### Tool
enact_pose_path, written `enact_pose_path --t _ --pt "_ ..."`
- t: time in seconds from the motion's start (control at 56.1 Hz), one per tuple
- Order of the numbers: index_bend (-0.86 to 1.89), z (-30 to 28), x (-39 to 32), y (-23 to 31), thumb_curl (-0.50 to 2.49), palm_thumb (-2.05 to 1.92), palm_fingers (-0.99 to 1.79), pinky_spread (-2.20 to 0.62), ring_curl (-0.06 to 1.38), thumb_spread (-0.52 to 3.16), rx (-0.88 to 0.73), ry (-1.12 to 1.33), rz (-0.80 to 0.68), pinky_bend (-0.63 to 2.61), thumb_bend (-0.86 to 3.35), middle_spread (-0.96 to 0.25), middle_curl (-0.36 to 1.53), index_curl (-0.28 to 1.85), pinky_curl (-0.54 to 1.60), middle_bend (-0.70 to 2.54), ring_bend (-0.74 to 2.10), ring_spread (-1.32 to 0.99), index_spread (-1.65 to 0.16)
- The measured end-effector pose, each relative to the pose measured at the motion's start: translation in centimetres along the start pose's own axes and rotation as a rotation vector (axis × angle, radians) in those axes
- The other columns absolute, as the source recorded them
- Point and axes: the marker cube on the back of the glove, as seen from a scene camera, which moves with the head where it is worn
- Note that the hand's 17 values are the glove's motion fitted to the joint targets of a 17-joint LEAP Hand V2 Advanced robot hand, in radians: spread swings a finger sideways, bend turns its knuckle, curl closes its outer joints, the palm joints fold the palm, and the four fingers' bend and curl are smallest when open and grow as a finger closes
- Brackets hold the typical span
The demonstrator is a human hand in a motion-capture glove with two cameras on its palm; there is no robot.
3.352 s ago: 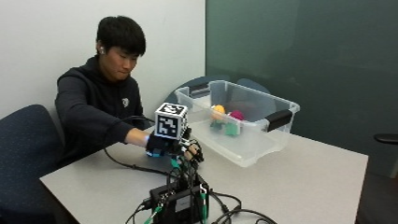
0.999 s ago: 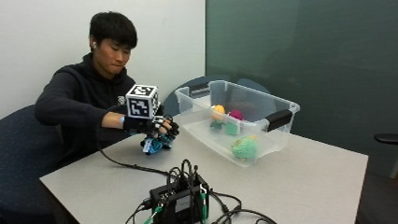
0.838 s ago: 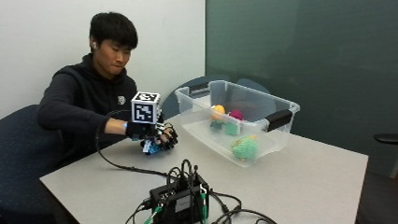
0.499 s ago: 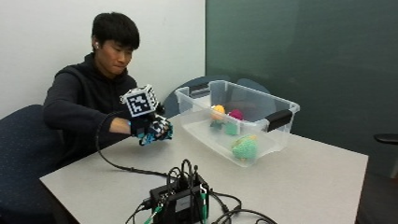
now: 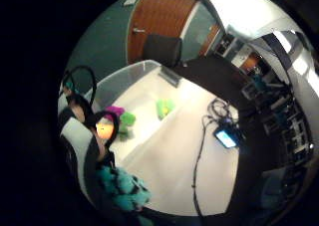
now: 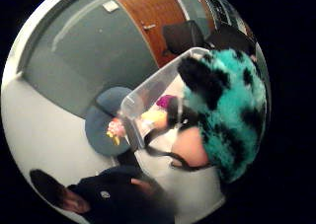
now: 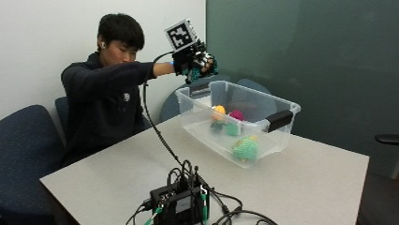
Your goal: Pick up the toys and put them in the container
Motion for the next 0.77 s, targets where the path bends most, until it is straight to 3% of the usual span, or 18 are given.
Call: enact_pose_path --t 0.143,0.214,0.232,0.267,0.303,0.464,0.767 --pt "0.37 3.8 0.1 -2.5 0.41 0.22 0.99 -0.38 0.56 1.33 -0.107 0.172 0.046 1.12 -0.03 -0.13 0.75 0.65 0.57 1.19 1.48 -0.24 -0.15" --pt "0.21 5.7 -0.3 -2.7 0.37 0.09 0.70 -0.37 0.56 1.30 -0.268 0.126 0.116 1.15 -0.06 -0.14 0.71 0.65 0.58 1.04 1.45 -0.24 -0.16" --pt "0.13 6.1 -0.3 -2.5 0.35 -0.01 0.30 -0.35 0.54 1.25 -0.312 0.139 0.084 1.12 -0.11 -0.14 0.67 0.62 0.57 0.90 1.39 -0.25 -0.17" --pt "0.16 6.7 -0.4 -2.0 0.33 -0.10 -0.04 -0.31 0.55 1.19 -0.373 0.157 0.013 1.14 -0.12 -0.12 0.65 0.65 0.60 0.77 1.31 -0.24 -0.18" --pt "0.16 6.7 -0.7 -2.0 0.32 -0.12 -0.18 -0.26 0.51 1.15 -0.380 0.126 0.001 1.11 -0.11 -0.11 0.60 0.63 0.57 0.67 1.20 -0.23 -0.19" --pt "0.17 4.7 1.0 -1.8 0.27 -0.13 -0.17 -0.12 0.33 1.06 -0.283 0.135 0.034 0.95 -0.10 -0.06 0.49 0.52 0.43 0.45 0.86 -0.20 -0.23" --pt "0.20 -1.8 8.7 3.3 0.21 -0.11 -0.02 -0.04 0.27 1.07 -0.117 -0.097 0.038 0.76 -0.08 -0.03 0.44 0.49 0.35 0.31 0.70 -0.19 -0.24"
